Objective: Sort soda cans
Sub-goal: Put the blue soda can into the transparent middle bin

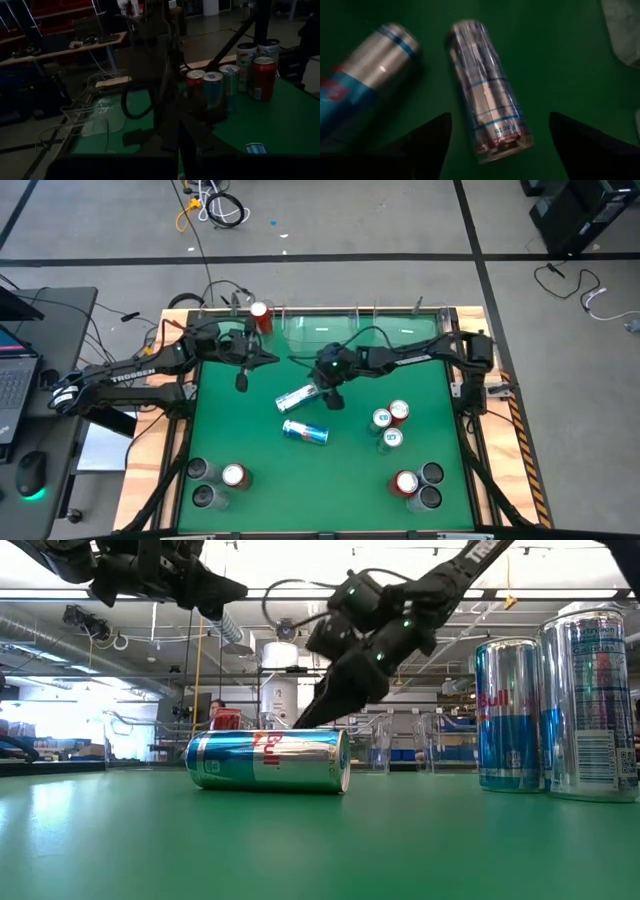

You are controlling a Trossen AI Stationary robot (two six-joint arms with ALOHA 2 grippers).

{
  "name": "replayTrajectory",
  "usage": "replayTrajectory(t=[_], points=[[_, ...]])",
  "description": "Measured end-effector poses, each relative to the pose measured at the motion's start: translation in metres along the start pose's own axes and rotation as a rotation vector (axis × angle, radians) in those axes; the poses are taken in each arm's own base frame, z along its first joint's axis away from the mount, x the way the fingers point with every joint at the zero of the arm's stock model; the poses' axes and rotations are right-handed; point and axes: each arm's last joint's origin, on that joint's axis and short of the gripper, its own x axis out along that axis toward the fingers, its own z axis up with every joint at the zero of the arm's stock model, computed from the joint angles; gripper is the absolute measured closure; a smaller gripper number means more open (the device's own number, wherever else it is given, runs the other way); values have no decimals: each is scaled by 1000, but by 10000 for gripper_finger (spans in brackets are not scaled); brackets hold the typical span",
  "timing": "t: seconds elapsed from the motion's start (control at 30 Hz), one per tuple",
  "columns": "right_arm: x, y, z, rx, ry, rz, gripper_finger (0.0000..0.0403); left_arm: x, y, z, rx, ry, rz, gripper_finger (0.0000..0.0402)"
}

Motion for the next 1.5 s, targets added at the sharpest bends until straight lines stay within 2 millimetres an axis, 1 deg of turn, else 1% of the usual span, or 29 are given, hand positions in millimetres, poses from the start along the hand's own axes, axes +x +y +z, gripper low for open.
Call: replayTrajectory(t=[0.17, 0.3, 0.37, 0.47, 0.53, 0.57, 0.8, 1.0, 1.23, 1.33, 1.5], points=[[24, -2, -8, -3, 62, 21, 80, 0, -1, -2, -12, 21, -5, 394], [35, -3, -12, -2, 94, 30, 90, 0, -1, -3, -15, 28, -7, 394], [36, -4, -11, 3, 120, 32, 104, 0, -1, -3, -15, 29, -7, 394], [33, -3, -9, 4, 170, 7, 143, 0, -1, -3, -15, 29, -7, 394], [28, -2, -5, 5, 212, -7, 173, 0, -1, -3, -9, 30, -8, 394], [24, -1, -2, 5, 226, -13, 176, 0, -1, -3, -3, 30, -8, 394], [-7, -6, 30, 4, 316, -74, 176, 0, -1, -3, 2, 31, -9, 394], [-32, -10, 47, -23, 515, -144, 176, 0, -1, -3, -18, 33, -9, 394], [-60, -8, 46, -109, 830, -272, 176, 0, -1, -4, -19, 38, 5, 394], [-68, -4, 40, -144, 954, -285, 176, 0, 0, -4, -21, 39, 13, 394], [-77, 1, 33, -214, 1113, -312, 176, 0, 0, -4, -23, 39, 15, 394]])
